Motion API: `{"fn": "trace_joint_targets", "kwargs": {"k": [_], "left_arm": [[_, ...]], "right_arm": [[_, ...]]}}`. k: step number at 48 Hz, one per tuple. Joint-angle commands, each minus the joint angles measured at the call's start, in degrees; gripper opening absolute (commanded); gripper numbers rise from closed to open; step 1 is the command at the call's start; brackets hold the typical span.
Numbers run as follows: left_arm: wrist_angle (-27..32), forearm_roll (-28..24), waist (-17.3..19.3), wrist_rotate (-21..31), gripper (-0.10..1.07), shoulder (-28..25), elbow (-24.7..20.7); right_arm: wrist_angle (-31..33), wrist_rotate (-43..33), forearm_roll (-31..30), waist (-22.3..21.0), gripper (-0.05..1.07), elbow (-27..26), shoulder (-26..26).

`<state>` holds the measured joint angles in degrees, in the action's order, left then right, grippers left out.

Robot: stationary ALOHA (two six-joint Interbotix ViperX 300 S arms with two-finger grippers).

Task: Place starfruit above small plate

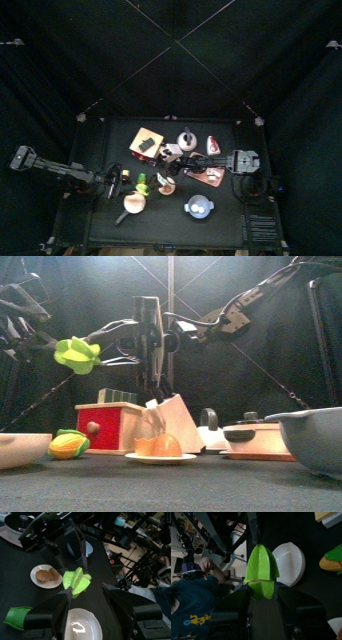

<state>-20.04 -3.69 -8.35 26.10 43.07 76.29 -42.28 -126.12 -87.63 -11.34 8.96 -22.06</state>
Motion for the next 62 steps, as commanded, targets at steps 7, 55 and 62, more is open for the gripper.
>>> {"fn": "trace_joint_targets", "kwargs": {"k": [7,55,62], "left_arm": [[-0.18,-0.18,0.18,-0.09,0.87,1.58,-0.35],[-0.18,-0.79,0.79,-0.26,0.87,2.20,1.14],[-0.18,-0.79,1.23,-0.26,0.87,2.20,1.23]], "right_arm": [[-0.26,-0.18,0.62,-0.18,0.62,2.11,5.19],[41.22,0.18,10.81,5.80,0.64,33.84,27.33],[44.91,0.18,11.16,7.38,0.66,34.01,26.46]]}}
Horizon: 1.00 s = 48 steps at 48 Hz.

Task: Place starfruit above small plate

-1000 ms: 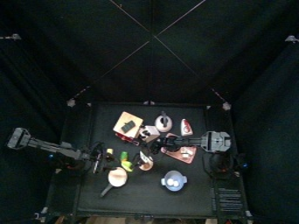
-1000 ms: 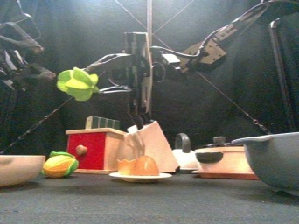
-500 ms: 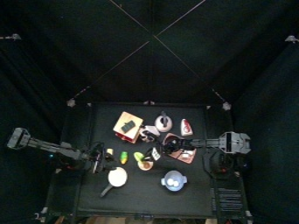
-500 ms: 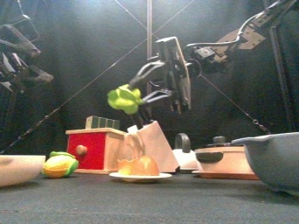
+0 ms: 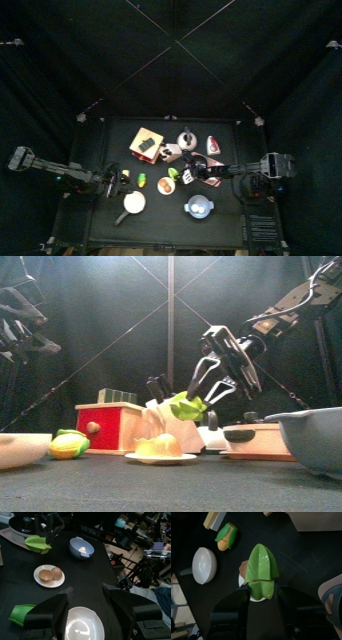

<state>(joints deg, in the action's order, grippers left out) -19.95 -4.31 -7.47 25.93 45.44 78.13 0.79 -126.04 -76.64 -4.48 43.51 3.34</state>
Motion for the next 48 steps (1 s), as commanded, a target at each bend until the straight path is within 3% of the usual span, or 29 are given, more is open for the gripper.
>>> {"fn": "trace_joint_targets", "kwargs": {"k": [1,20,48], "left_arm": [[-0.26,-0.18,0.26,-0.09,0.87,-0.18,-0.62],[-0.26,-0.18,0.26,-0.09,0.87,-0.18,-0.53],[-0.26,-0.26,2.37,-0.18,0.87,-0.18,-0.18]], "right_arm": [[2.37,0.09,0.26,0.62,0.67,-0.53,0.88],[5.98,0.18,1.23,1.41,0.90,-0.18,0.70],[6.15,0.35,1.58,2.55,0.90,-1.41,1.76]]}}
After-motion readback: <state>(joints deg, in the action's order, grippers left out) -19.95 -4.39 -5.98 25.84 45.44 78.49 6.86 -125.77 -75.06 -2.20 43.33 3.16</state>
